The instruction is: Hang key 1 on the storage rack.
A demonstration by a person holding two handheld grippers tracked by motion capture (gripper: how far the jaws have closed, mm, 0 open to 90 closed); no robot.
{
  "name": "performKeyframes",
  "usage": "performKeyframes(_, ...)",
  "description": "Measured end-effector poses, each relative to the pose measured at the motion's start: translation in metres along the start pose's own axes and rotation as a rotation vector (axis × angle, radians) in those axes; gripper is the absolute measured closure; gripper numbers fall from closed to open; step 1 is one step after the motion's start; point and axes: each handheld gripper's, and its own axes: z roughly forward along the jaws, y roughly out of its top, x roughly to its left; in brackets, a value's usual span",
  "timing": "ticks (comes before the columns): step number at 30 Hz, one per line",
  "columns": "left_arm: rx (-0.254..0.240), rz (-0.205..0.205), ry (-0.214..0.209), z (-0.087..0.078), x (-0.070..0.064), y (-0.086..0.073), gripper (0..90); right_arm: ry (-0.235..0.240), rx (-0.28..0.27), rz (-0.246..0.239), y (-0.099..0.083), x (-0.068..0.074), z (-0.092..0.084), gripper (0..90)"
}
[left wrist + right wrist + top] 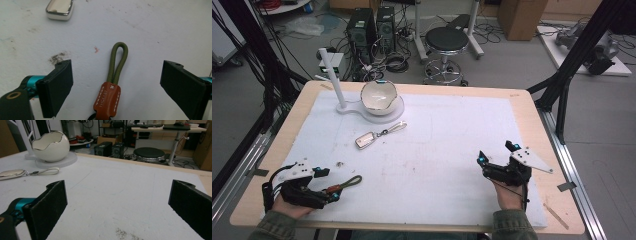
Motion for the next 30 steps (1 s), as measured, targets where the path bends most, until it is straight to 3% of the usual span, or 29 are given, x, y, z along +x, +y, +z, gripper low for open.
performKeyframes(10,0.026,0.018,-0.036,0.0011,-0.0016,-0.003,28.5,0.007,0.005,-0.005,-0.0003,0.0003,0.001,0.9)
performKeyframes(23,0.079,0.026,-0.037,0.0028,-0.001,-0.0044,36.5,0.006,0.008,-0.01,-0.0005,0.0006,0.0011,0.9)
performKeyframes(30,0.097,0.021,-0.032,0.0008,0.0012,-0.006,55.3,0.009,0.013,-0.005,-0.0007,0.0008,0.0012,0.9)
